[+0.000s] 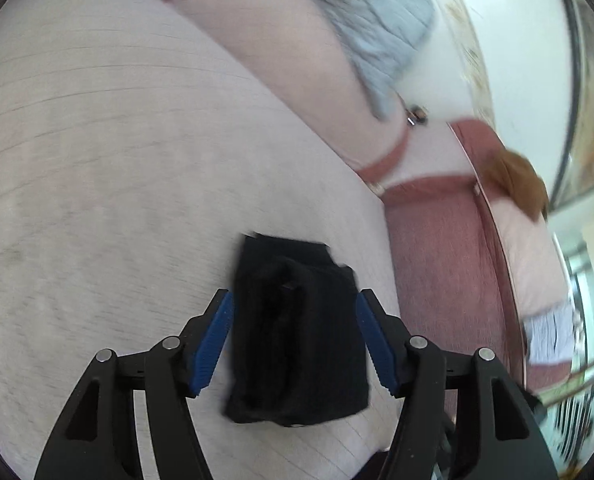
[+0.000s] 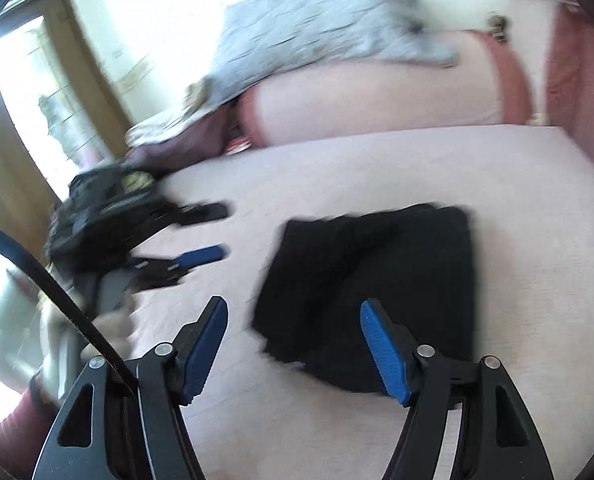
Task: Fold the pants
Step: 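Release the folded pants with both grippers and pull them back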
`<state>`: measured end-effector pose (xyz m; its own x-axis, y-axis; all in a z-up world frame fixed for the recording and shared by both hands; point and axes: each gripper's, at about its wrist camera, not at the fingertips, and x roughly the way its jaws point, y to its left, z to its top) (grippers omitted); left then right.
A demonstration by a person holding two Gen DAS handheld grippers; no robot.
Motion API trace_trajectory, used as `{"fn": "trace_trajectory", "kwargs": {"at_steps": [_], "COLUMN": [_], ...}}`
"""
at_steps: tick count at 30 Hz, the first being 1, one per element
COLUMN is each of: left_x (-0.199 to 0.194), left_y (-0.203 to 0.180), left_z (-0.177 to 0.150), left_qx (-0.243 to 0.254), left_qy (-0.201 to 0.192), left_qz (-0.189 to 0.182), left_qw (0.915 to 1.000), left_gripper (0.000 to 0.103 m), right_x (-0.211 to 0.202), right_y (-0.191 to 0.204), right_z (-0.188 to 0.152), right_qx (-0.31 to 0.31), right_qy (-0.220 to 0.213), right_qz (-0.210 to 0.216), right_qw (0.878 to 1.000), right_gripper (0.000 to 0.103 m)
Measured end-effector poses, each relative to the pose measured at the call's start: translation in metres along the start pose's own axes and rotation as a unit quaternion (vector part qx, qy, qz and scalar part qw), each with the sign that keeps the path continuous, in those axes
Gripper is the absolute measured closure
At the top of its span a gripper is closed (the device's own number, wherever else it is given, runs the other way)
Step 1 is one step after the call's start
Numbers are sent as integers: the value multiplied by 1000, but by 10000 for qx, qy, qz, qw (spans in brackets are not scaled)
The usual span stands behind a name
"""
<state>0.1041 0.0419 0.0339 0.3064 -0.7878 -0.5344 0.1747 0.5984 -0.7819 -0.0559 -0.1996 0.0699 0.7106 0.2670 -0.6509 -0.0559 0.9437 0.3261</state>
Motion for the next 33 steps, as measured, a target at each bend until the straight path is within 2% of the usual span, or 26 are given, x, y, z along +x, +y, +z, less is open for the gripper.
{"fn": "trace_trajectory", "kwargs": {"at_steps": [3,5,10,11,13,14,17,21,25,27,30,31,33], "left_x": [27,46,82,84,79,78,71,43,13,1,-11,-13,-12], "left_y": [-19,-21,12,21,26,28,34,36,26,17,0,-9,-26], "left_z": [-1,-1,-3,-4,-3,-1,5,5,-17,-34,-59,-69,-84], "left_qx": [173,209,-66,-128,-182,-223,-444,-559,-288,-26,395,688,1374], "left_qy": [206,300,504,467,336,353,467,276,-24,-252,-711,-950,-1383], "left_qz": [-22,170,873,836,776,875,674,590,868,1184,1809,2210,3013], "left_qw": [9996,9992,9949,9953,9962,9953,9956,9963,9958,9926,9801,9682,9334], "left_gripper": [40,39,39,40,39,39,38,37,36,36,36,36,35], "right_x": [4,12,38,44,51,54,54,42,20,10,1,-1,-3], "right_y": [-26,-39,-73,-79,-85,-91,-101,-105,-110,-113,-112,-111,-101], "right_z": [11,14,1,-5,-12,-17,-19,-17,-25,-33,-42,-44,-44], "right_qx": [296,504,1169,1273,1364,1452,1658,1625,1519,1520,1541,1519,1361], "right_qy": [46,133,406,486,581,607,562,411,222,140,-18,-66,-162], "right_qz": [-413,-479,-471,-457,-441,-415,-267,-297,-446,-537,-624,-653,-745], "right_qw": [9987,9975,9912,9896,9880,9867,9842,9854,9871,9868,9861,9862,9878], "right_gripper": [37,37,37,37,37,37,36,36,36,36,36,36,36]}}
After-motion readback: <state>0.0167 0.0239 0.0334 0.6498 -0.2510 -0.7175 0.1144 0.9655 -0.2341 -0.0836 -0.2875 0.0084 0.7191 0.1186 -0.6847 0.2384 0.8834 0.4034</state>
